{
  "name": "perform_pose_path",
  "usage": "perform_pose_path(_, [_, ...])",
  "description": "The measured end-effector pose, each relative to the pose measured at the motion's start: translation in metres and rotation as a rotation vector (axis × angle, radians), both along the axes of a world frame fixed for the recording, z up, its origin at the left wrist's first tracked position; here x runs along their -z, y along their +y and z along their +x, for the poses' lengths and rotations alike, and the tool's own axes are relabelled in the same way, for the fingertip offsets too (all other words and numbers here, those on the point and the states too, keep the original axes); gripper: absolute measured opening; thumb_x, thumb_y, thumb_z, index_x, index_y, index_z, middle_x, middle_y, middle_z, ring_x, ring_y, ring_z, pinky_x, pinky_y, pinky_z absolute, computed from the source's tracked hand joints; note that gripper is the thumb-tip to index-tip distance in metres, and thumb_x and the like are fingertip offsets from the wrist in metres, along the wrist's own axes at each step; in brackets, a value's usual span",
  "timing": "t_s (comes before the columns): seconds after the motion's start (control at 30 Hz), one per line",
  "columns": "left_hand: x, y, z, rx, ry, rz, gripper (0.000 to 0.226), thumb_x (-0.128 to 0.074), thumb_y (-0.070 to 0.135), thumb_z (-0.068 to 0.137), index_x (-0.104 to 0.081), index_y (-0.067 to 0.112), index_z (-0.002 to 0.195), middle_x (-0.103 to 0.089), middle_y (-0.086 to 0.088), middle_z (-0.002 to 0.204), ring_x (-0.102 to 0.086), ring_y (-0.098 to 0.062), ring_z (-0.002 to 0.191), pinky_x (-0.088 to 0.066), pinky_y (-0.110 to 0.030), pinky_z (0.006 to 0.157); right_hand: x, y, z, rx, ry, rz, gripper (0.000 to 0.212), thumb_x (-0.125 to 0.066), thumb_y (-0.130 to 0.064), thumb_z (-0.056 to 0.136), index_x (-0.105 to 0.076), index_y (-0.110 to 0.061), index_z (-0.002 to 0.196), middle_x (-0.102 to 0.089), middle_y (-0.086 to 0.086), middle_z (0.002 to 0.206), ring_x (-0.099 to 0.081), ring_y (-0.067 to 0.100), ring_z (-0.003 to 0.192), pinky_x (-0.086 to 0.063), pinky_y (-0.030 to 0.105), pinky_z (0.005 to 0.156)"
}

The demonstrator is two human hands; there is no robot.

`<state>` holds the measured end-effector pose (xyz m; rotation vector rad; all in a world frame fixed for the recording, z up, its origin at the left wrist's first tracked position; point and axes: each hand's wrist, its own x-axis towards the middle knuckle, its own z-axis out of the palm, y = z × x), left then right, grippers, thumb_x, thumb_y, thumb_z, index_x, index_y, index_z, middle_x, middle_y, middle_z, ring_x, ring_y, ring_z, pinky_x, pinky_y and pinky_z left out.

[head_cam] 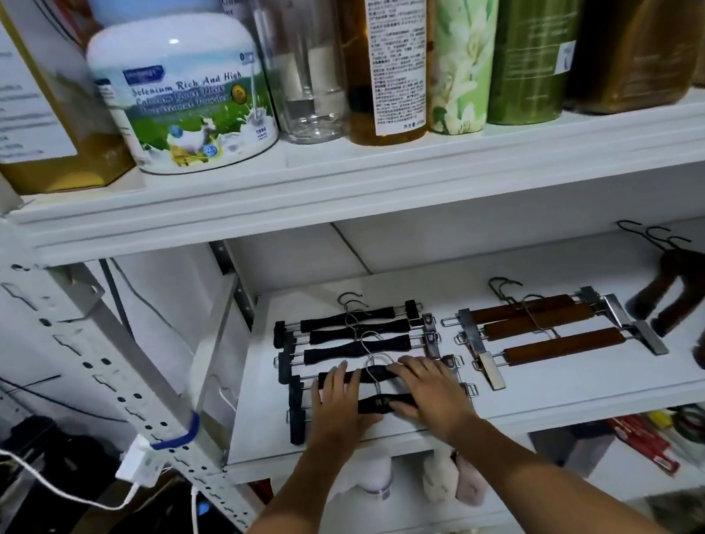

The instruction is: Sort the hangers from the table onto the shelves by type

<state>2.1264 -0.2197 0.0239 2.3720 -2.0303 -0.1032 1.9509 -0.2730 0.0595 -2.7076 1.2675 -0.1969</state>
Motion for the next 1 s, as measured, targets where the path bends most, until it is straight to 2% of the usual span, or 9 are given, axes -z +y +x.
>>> perform_pose_path(0.1, [0.010, 0.001, 0.007, -0.018, -0.018, 0.043, 0.099, 0.015, 0.073, 0.068, 0.006, 0.020, 0.151, 0.009, -0.010, 0.160, 0.011, -0.027, 0.147, 0.010, -0.051, 0.116, 0.014, -0.001, 0.007, 0.060, 0.078, 0.069, 0.074, -0.039, -0.058, 0.094, -0.010, -0.025, 0.153, -0.014, -0.001, 0.159, -0.010, 0.021, 0.147, -0.007, 0.041, 0.119])
perform_pose_path(0.3, [0.019, -0.009, 0.014, -0.059, 0.049, 0.037, 0.090, 0.009, 0.075, 0.076, 0.012, 0.023, 0.149, 0.015, -0.008, 0.159, 0.018, -0.026, 0.145, 0.012, -0.050, 0.115, 0.031, -0.009, 0.016, 0.122, 0.073, 0.137, 0.075, -0.030, -0.063, 0.093, 0.000, -0.029, 0.153, 0.004, -0.004, 0.162, 0.008, 0.018, 0.148, 0.000, 0.041, 0.119])
perform_pose_path(0.43, [0.017, -0.015, 0.015, -0.038, 0.053, 0.039, 0.124, 0.041, 0.079, 0.043, 0.012, 0.023, 0.150, 0.017, -0.008, 0.158, 0.019, -0.027, 0.145, 0.011, -0.049, 0.115, 0.035, -0.013, 0.017, 0.130, 0.068, 0.132, 0.074, -0.026, -0.063, 0.094, 0.002, -0.028, 0.153, 0.007, -0.004, 0.162, 0.011, 0.017, 0.148, 0.003, 0.039, 0.119])
perform_pose_path(0.5, [0.017, -0.018, 0.017, -0.033, 0.060, 0.051, 0.121, 0.038, 0.080, 0.046, 0.013, 0.023, 0.150, 0.017, -0.008, 0.158, 0.020, -0.026, 0.145, 0.011, -0.050, 0.116, 0.036, -0.013, 0.018, 0.138, 0.069, 0.133, 0.074, -0.025, -0.063, 0.094, 0.003, -0.028, 0.153, 0.008, -0.005, 0.161, 0.012, 0.017, 0.148, 0.005, 0.040, 0.119])
perform_pose_path(0.67, [0.023, -0.024, 0.023, -0.042, 0.020, 0.104, 0.091, 0.006, 0.076, 0.075, 0.013, 0.025, 0.149, 0.017, -0.006, 0.159, 0.019, -0.025, 0.145, 0.010, -0.049, 0.116, 0.035, -0.018, 0.020, 0.124, 0.041, 0.173, 0.074, -0.028, -0.062, 0.095, 0.002, -0.027, 0.154, 0.009, -0.004, 0.161, 0.013, 0.018, 0.148, 0.007, 0.041, 0.118])
perform_pose_path(0.8, [0.024, -0.027, 0.027, -0.072, 0.030, 0.117, 0.084, -0.015, 0.073, 0.086, 0.009, 0.026, 0.150, 0.018, -0.003, 0.159, 0.017, -0.021, 0.147, 0.007, -0.048, 0.117, 0.024, -0.014, 0.008, 0.111, -0.233, 0.214, 0.069, -0.051, -0.044, 0.094, -0.016, -0.030, 0.152, -0.001, -0.011, 0.160, 0.001, 0.013, 0.148, 0.004, 0.035, 0.120])
perform_pose_path(0.9, [0.021, -0.022, 0.026, -0.056, 0.057, -0.061, 0.094, 0.008, 0.079, 0.075, 0.001, 0.026, 0.151, 0.020, -0.002, 0.158, 0.024, -0.001, 0.142, 0.006, -0.041, 0.118, 0.005, 0.001, -0.009, 0.123, -0.495, 0.210, 0.056, -0.061, -0.028, 0.092, -0.037, -0.035, 0.142, -0.019, -0.022, 0.151, -0.019, 0.007, 0.143, -0.012, 0.027, 0.120])
perform_pose_path(0.97, [0.010, -0.018, 0.025, 0.020, 0.031, -0.322, 0.084, 0.006, 0.073, 0.083, -0.010, 0.025, 0.150, 0.001, 0.001, 0.160, 0.023, 0.004, 0.140, 0.008, -0.032, 0.117, -0.005, 0.018, -0.034, 0.147, -0.698, 0.107, 0.047, -0.063, -0.014, 0.089, -0.051, -0.042, 0.125, -0.036, -0.026, 0.138, -0.040, 0.001, 0.131, -0.025, 0.012, 0.111])
perform_pose_path(1.0, [0.004, -0.018, 0.025, 0.059, 0.036, -0.313, 0.072, 0.001, 0.067, 0.090, -0.011, 0.028, 0.150, -0.017, 0.005, 0.156, 0.008, 0.003, 0.144, 0.006, -0.030, 0.116, -0.007, 0.026, -0.045, 0.150, -0.826, 0.051, 0.048, -0.063, -0.009, 0.087, -0.055, -0.046, 0.117, -0.045, -0.027, 0.129, -0.049, -0.002, 0.120, -0.031, 0.007, 0.103])
